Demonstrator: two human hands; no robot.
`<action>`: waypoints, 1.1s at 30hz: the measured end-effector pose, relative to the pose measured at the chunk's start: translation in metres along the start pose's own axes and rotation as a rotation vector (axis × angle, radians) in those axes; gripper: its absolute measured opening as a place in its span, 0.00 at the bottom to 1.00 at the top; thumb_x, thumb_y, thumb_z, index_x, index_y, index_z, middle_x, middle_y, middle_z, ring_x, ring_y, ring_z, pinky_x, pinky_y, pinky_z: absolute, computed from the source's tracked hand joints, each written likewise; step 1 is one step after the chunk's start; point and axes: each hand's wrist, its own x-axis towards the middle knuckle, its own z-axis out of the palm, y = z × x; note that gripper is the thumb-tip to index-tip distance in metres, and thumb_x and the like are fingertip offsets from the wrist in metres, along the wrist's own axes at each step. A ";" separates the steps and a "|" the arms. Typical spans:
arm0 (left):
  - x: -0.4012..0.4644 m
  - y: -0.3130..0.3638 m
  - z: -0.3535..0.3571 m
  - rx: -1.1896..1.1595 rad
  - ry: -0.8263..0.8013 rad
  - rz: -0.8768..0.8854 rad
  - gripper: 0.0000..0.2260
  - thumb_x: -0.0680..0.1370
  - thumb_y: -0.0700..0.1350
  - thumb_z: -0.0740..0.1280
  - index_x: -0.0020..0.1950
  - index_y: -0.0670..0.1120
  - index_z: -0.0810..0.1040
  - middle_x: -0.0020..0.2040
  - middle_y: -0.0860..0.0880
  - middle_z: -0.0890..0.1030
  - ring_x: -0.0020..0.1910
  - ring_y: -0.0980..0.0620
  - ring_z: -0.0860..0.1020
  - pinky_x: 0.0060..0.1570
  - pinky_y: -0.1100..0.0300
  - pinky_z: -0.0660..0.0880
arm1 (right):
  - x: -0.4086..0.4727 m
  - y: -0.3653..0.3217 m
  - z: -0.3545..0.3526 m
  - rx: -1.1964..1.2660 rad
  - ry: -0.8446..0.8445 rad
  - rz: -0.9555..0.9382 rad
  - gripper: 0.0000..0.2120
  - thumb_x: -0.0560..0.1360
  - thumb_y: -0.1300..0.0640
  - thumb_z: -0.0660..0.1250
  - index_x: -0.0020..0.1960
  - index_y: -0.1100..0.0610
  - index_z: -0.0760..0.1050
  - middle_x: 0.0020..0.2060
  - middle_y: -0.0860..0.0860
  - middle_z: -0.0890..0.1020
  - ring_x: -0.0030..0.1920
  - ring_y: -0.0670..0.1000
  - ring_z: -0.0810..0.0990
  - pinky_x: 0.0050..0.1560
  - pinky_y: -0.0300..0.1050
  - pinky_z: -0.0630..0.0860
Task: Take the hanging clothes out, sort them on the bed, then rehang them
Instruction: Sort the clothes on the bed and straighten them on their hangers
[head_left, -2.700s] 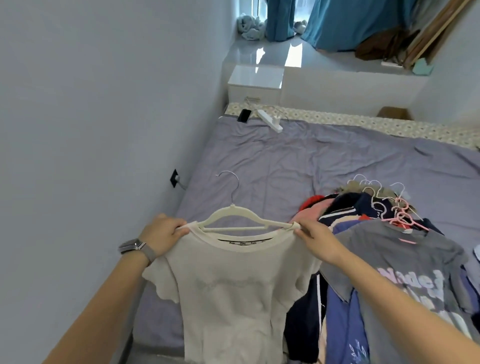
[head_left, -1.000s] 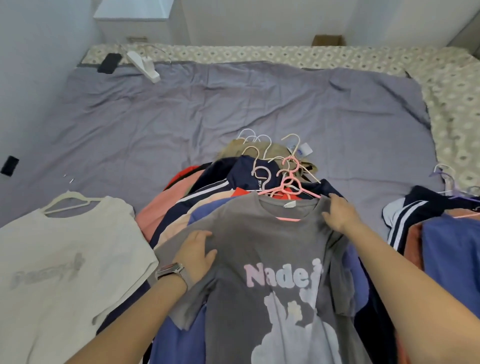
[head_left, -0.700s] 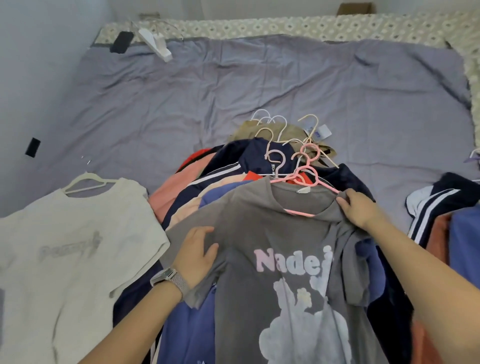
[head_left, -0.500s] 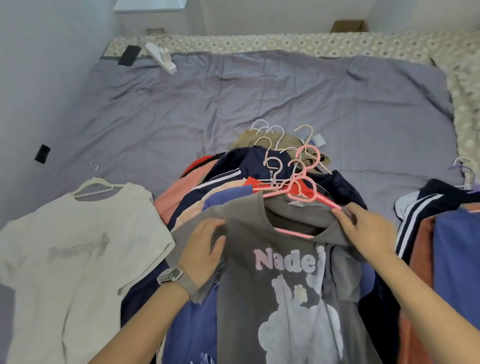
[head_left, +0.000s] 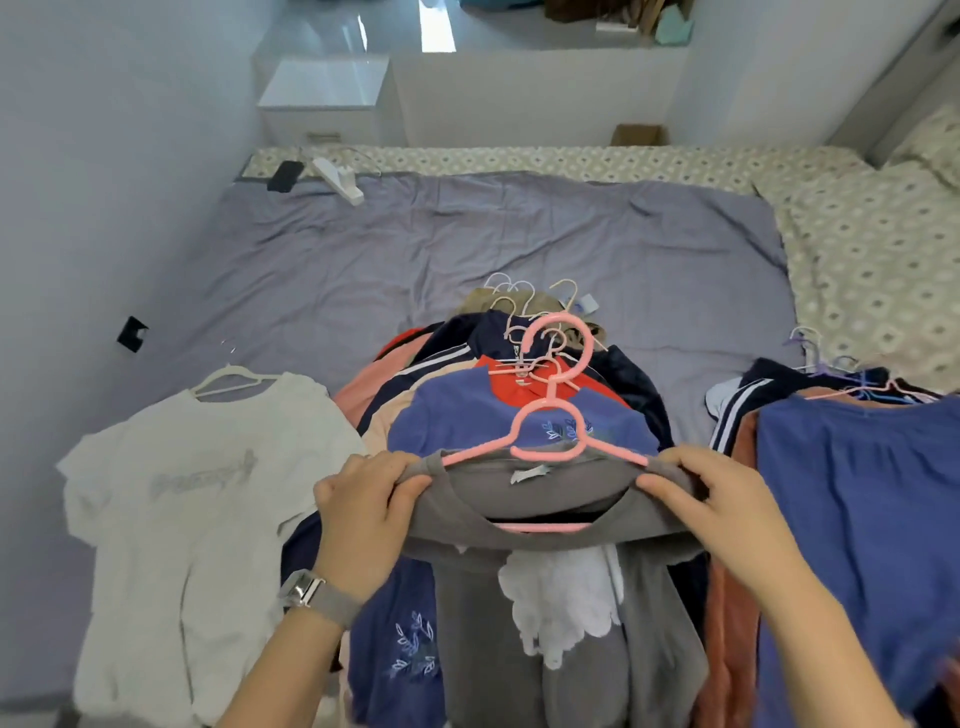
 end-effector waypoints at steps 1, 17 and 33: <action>-0.010 -0.001 -0.011 -0.011 -0.001 -0.012 0.19 0.72 0.61 0.48 0.45 0.59 0.76 0.41 0.62 0.77 0.44 0.56 0.69 0.43 0.56 0.56 | -0.009 -0.004 -0.005 0.012 0.016 -0.023 0.04 0.73 0.51 0.71 0.42 0.43 0.77 0.40 0.40 0.80 0.45 0.40 0.77 0.45 0.36 0.71; -0.146 -0.052 -0.153 -0.263 0.035 0.075 0.08 0.73 0.58 0.54 0.40 0.63 0.71 0.38 0.62 0.76 0.44 0.55 0.71 0.49 0.51 0.69 | -0.176 -0.172 -0.001 -0.057 0.489 -0.124 0.07 0.73 0.52 0.65 0.48 0.51 0.79 0.43 0.35 0.76 0.43 0.41 0.68 0.48 0.35 0.62; -0.294 -0.206 -0.318 -0.099 0.295 -0.035 0.14 0.74 0.59 0.54 0.48 0.58 0.78 0.45 0.62 0.79 0.49 0.54 0.72 0.50 0.50 0.68 | -0.263 -0.344 0.106 0.053 0.164 -0.356 0.07 0.73 0.47 0.69 0.42 0.36 0.73 0.46 0.38 0.79 0.47 0.41 0.77 0.47 0.27 0.67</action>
